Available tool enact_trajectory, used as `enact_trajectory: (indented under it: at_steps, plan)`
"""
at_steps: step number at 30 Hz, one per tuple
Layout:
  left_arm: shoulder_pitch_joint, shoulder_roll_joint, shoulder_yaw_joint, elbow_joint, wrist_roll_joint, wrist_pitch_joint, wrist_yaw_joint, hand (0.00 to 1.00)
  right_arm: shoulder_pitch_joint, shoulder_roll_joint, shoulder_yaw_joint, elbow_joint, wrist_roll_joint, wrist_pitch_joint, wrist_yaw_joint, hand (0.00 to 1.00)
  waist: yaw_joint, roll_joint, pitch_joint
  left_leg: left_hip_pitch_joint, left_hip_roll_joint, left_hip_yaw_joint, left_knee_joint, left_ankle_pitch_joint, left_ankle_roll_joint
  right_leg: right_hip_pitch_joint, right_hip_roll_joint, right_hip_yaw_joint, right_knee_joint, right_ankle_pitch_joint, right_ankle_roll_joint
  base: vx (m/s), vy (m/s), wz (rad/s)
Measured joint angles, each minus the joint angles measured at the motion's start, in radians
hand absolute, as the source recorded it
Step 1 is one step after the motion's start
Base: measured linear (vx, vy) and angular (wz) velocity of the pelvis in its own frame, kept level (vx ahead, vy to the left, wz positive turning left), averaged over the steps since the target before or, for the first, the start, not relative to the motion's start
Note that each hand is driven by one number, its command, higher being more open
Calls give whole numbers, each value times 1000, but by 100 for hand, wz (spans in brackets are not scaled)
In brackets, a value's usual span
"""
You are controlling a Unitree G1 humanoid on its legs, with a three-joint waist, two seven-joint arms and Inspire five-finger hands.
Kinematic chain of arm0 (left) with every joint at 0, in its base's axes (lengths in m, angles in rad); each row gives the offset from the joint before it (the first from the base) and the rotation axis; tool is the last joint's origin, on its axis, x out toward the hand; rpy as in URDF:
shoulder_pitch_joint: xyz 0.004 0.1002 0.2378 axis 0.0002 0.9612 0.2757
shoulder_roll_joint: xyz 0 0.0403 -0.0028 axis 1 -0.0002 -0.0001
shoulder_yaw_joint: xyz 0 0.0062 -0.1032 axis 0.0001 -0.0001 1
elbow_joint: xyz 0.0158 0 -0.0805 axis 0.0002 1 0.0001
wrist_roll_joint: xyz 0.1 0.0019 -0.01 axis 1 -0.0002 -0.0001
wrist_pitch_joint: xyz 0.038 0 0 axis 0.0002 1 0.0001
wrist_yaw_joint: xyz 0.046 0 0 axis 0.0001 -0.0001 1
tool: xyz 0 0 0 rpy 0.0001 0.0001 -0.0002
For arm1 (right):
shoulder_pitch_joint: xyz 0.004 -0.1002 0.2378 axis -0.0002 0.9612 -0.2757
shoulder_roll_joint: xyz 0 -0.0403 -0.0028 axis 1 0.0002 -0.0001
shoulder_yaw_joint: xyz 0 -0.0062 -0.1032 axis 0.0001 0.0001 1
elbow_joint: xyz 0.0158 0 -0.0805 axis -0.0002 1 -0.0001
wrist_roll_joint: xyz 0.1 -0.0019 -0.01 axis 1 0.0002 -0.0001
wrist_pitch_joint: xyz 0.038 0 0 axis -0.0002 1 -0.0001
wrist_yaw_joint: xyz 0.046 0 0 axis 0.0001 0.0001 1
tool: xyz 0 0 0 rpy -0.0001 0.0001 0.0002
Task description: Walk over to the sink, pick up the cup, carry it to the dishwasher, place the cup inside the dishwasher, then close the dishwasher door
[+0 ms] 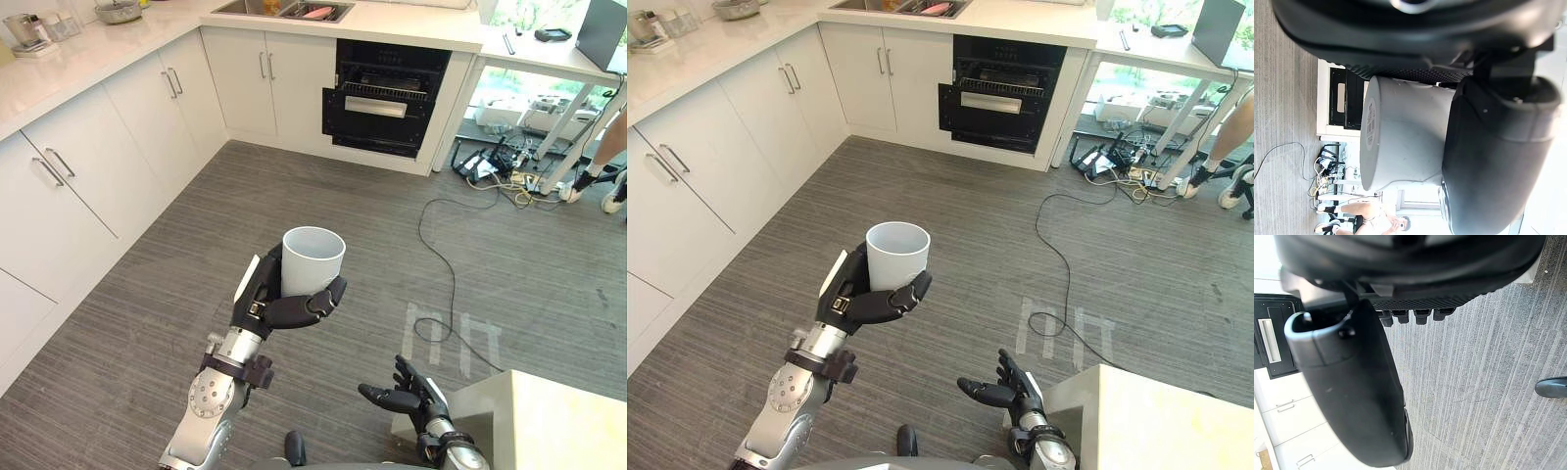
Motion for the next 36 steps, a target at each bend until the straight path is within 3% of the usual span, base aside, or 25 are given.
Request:
enact_trajectory:
  at_steps: [11, 20, 23, 25, 27, 30, 32, 35, 36]
  plan:
    - [74, -95, 79, 86, -23, 1, 28, 0, 29, 19, -3, -50, -1, 48, 22, 100, 1, 0, 2, 37, -5, -17, -1, -8, -7, 54, -3, -30, -32, -1, 2, 1, -3, 6]
    - [109, -148, 102, 85, -66, 0, 47, 0, 28, 17, -14, -116, -29, 55, 43, 100, 31, -2, 4, 38, -49, -36, 15, -49, 13, 52, -56, -54, 32, -30, 42, 52, 50, 9]
    - [109, -164, 101, 83, -66, -1, 48, 0, 34, 9, -32, -134, -30, 55, 42, 100, 27, -3, 13, 35, -70, -45, 91, -124, 42, 22, -110, -63, 192, -67, 56, 52, 122, 11]
    - [107, -165, 100, 72, -66, -5, 47, 0, 49, -5, -32, -157, -31, 55, 40, 100, 23, -4, 20, 34, -85, -60, 136, -157, 60, -39, -165, -80, 384, -77, 46, 110, 171, 29]
    - [104, -158, 100, 63, -66, -19, 47, 0, 83, -9, -32, -176, -31, 46, 33, 100, 14, -24, 30, 40, -119, -110, 186, -183, 77, -130, -218, -36, 614, -79, 20, 187, 95, 60]
    - [105, -154, 110, 64, -68, -23, 49, 0, 114, -2, -29, -176, -39, 45, 31, 100, 5, -24, 36, 55, -122, -176, 215, -211, 78, -181, -171, 0, 612, -163, 22, 187, 35, 68]
    - [104, -149, 128, 64, -75, -24, 56, 0, 113, -1, -22, -178, -39, 45, 37, 100, 2, -22, 39, 80, -121, -204, 204, -221, 77, -235, -138, 4, 570, -175, 13, 200, 12, 38]
    - [104, -135, 135, 64, -75, -27, 62, 0, 112, -3, -21, -186, -39, 45, 47, 100, 2, -14, 45, 121, -102, -228, 223, -265, 79, -338, -81, 35, 481, -156, 23, 228, -38, 31]
    - [104, -129, 137, 64, -76, -29, 61, 0, 118, -3, -21, -205, -39, 46, 50, 100, -2, -13, 46, 134, -90, -250, 263, -308, 71, -385, -57, 56, 403, -104, 28, 284, -68, 42]
